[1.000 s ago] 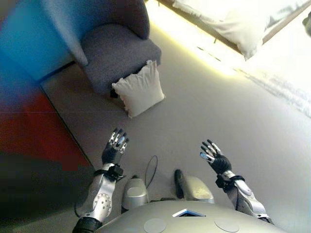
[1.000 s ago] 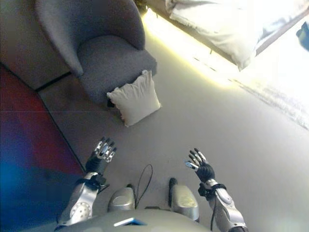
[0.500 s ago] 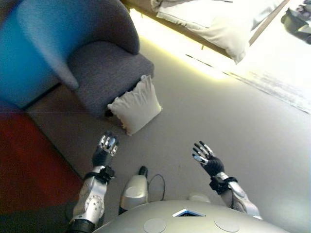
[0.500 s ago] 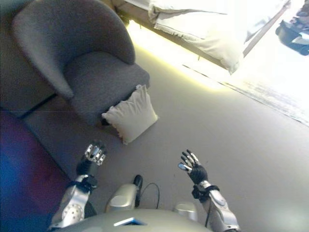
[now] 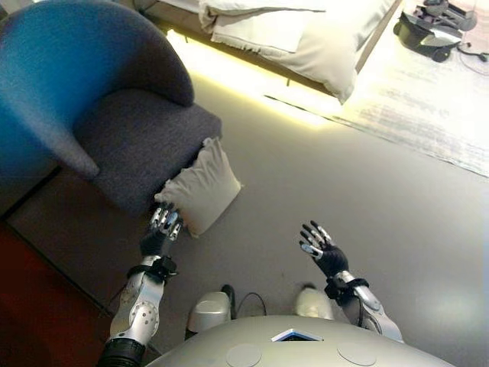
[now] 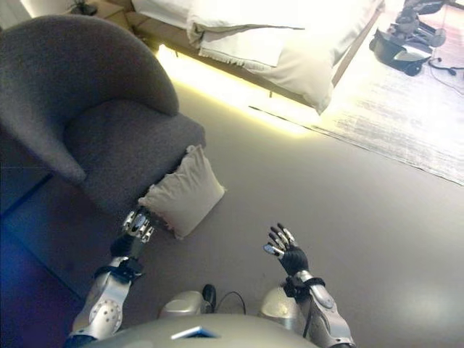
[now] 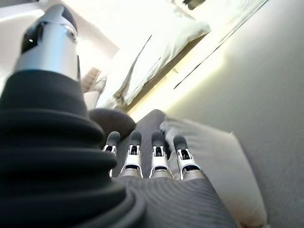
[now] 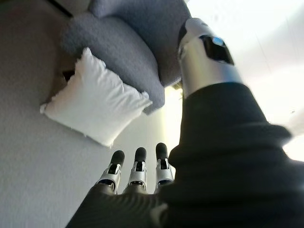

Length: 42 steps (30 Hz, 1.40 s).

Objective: Pick up the cushion and take it to the sofa

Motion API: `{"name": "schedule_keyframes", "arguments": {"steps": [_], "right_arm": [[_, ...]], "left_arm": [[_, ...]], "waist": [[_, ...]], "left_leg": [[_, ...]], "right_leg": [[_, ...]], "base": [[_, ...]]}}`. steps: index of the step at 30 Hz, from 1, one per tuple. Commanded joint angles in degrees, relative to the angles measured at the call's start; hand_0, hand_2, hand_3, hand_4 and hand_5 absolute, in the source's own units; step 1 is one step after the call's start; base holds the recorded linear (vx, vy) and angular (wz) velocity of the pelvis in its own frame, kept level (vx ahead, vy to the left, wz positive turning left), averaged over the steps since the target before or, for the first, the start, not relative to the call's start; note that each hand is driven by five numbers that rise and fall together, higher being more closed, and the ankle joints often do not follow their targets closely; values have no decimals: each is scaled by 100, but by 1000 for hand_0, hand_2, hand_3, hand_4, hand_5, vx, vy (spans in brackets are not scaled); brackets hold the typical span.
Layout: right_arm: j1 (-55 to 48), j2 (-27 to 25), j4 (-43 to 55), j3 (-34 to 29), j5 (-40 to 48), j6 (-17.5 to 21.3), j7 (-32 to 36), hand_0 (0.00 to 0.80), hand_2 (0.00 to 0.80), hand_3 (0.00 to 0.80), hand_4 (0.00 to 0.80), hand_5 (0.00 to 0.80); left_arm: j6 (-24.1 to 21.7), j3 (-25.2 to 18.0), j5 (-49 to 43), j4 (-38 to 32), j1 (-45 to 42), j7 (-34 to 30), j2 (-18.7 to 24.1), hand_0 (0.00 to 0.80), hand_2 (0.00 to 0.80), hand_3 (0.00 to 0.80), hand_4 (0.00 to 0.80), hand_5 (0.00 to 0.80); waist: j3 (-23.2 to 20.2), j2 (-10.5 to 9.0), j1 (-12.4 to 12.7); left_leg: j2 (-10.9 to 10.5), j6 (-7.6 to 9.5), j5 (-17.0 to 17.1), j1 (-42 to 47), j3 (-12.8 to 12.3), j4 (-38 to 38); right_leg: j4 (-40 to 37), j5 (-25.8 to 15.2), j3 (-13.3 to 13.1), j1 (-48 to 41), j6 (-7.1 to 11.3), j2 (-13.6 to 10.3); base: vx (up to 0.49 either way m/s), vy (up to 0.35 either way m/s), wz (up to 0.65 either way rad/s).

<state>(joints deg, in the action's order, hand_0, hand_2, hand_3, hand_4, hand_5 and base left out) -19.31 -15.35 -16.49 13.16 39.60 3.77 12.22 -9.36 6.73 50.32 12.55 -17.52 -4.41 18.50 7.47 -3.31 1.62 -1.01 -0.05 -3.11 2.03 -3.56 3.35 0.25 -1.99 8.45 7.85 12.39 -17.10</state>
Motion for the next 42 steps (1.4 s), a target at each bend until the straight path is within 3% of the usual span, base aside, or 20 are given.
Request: {"name": "schedule_keyframes", "arguments": {"steps": [1, 2, 7, 10, 14, 17, 20, 21, 23, 24, 27, 28, 31, 34, 36, 38, 40, 41, 42], "right_arm": [[378, -78, 183, -52, 151, 244, 248, 0, 0, 0, 0, 0], [412, -103, 141, -53, 90, 201, 353, 0, 0, 0, 0, 0], [329, -147, 232, -103, 101, -87, 348, 0, 0, 0, 0, 0], [252, -161, 242, -125, 226, -135, 304, 0, 0, 0, 0, 0], [274, -204, 188, -5, 373, -86, 292, 0, 0, 0, 0, 0], [357, -306, 227, 174, 351, -196, 357, 0, 0, 0, 0, 0], [422, -419, 286, 291, 264, -305, 335, 0, 0, 0, 0, 0], [393, -481, 360, 335, 309, -347, 420, 0, 0, 0, 0, 0], [380, -567, 379, 294, 257, -369, 380, 0, 0, 0, 0, 0], [347, -631, 365, 208, 216, -321, 358, 0, 0, 0, 0, 0], [320, -748, 308, 68, 325, 12, 139, 0, 0, 0, 0, 0], [291, -762, 293, 15, 376, 97, 128, 0, 0, 0, 0, 0], [167, -771, 230, -156, 409, 182, 179, 0, 0, 0, 0, 0], [151, -698, 172, -194, 490, 290, 153, 0, 0, 0, 0, 0], [93, -575, 186, -105, 637, 508, 103, 0, 0, 0, 0, 0], [30, -501, 213, -43, 669, 666, 3, 0, 0, 0, 0, 0], [62, -438, 160, -2, 623, 751, -25, 0, 0, 0, 0, 0], [94, -396, 103, 26, 544, 765, -25, 0, 0, 0, 0, 0], [90, -318, 32, 42, 451, 778, -55, 0, 0, 0, 0, 0]], "left_arm": [[-348, -22, -94, -500, -31, 63, 218, 0, 0, 0, 0, 0], [-341, -7, -102, -444, -43, 87, 195, 0, 0, 0, 0, 0], [-276, -46, -289, -446, -152, 108, 129, 0, 0, 0, 0, 0], [-180, -115, -402, -548, -271, 97, 143, 0, 0, 0, 0, 0], [-8, -337, -507, -581, -401, -67, 215, 0, 0, 0, 0, 0], [-62, -397, -310, -562, -397, -26, 249, 0, 0, 0, 0, 0], [-62, -462, -77, -483, -370, 62, 198, 0, 0, 0, 0, 0], [-77, -471, 58, -495, -359, 69, 155, 0, 0, 0, 0, 0], [-79, -448, 112, -512, -360, 88, 72, 0, 0, 0, 0, 0], [-42, -387, 235, -525, -336, 49, 24, 0, 0, 0, 0, 0], [101, -159, 352, -532, -196, -54, -82, 0, 0, 0, 0, 0], [43, -64, 298, -475, -137, -101, -102, 0, 0, 0, 0, 0], [-81, 109, 227, -455, -53, -99, -99, 0, 0, 0, 0, 0], [-47, 163, 186, -504, 56, -110, -67, 0, 0, 0, 0, 0], [-88, 255, 41, -441, 135, -181, -89, 0, 0, 0, 0, 0], [-95, 312, -72, -390, 188, -271, -148, 0, 0, 0, 0, 0], [-109, 270, -114, -345, 221, -424, -177, 0, 0, 0, 0, 0], [-142, 228, -100, -332, 206, -489, -176, 0, 0, 0, 0, 0], [-147, 217, -95, -352, 172, -468, -167, 0, 0, 0, 0, 0]], "waist": [[205, -210, 16], [192, -238, 25], [153, -338, 62], [159, -393, 173], [192, -470, 404], [160, -503, 432], [119, -450, 396], [109, -451, 351], [53, -446, 277], [59, -499, 229], [171, -518, 111], [206, -517, 100], [271, -376, 58], [374, -225, 158], [514, -92, 333], [597, -19, 424], [608, -41, 507], [567, -84, 534], [514, -94, 582]], "left_leg": [[-399, 244, -830, 138, 338, 573], [-440, 291, -925, 188, 597, 623], [-489, 311, -1411, 218, 1099, 1125], [-394, 226, -1625, 262, 1211, 1350], [-83, 72, -1915, 417, 1322, 1551], [198, -16, -1854, 599, 1363, 1518], [463, -81, -1371, 624, 1375, 1639], [511, -98, -1132, 574, 1367, 1813], [608, -143, -615, 480, 1133, 2176], [624, -145, -394, 249, 901, 2682], [921, -128, -256, -356, 244, 3332], [864, -100, -320, -475, 236, 3315], [684, -135, -200, -531, 37, 2539], [625, -297, 149, -703, -308, 1499], [678, -556, 665, -1237, -700, 960], [739, -631, 1049, -1692, -1214, 837], [721, -537, 954, -1969, -1406, 1059], [577, -302, 596, -1907, -1474, 1020], [466, -176, 409, -1810, -1451, 950]], "right_leg": [[-398, -1250, -88, 335, 13, 135], [-411, -1252, -295, 377, 11, 153], [-249, -1235, -835, 323, 38, 6], [-230, -1214, -821, 289, 97, -110], [64, -1104, -695, 300, 192, -228], [420, -1018, -698, 433, 219, -93], [1095, -671, -643, 612, 123, 148], [1203, -464, -585, 611, 16, 282], [1198, -242, -360, 482, -233, 445], [1131, -151, -208, 322, -373, 469], [1140, 72, 205, 81, -687, 514], [1130, 84, 267, 29, -702, 507], [1095, 225, 292, -153, -707, 700], [997, 343, 443, -398, -659, 886], [888, 597, 688, -804, -709, 1071], [887, 815, 880, -1107, -833, 1162], [968, 1048, 902, -1322, -885, 1123], [1023, 1091, 864, -1385, -796, 1013], [1136, 1196, 874, -1483, -706, 901]], "base": [[327, -58, 79], [312, -57, 79], [342, -107, 54], [297, -201, 48], [354, -357, 35], [344, -430, 34], [258, -317, 8], [258, -283, 9], [245, -288, 25], [193, -287, 43], [124, -243, 60], [140, -144, 56], [153, -57, 42], [134, -59, 64], [263, -70, 68], [283, -44, 100], [293, 29, 62], [338, 105, -2], [363, 117, -24]]}}
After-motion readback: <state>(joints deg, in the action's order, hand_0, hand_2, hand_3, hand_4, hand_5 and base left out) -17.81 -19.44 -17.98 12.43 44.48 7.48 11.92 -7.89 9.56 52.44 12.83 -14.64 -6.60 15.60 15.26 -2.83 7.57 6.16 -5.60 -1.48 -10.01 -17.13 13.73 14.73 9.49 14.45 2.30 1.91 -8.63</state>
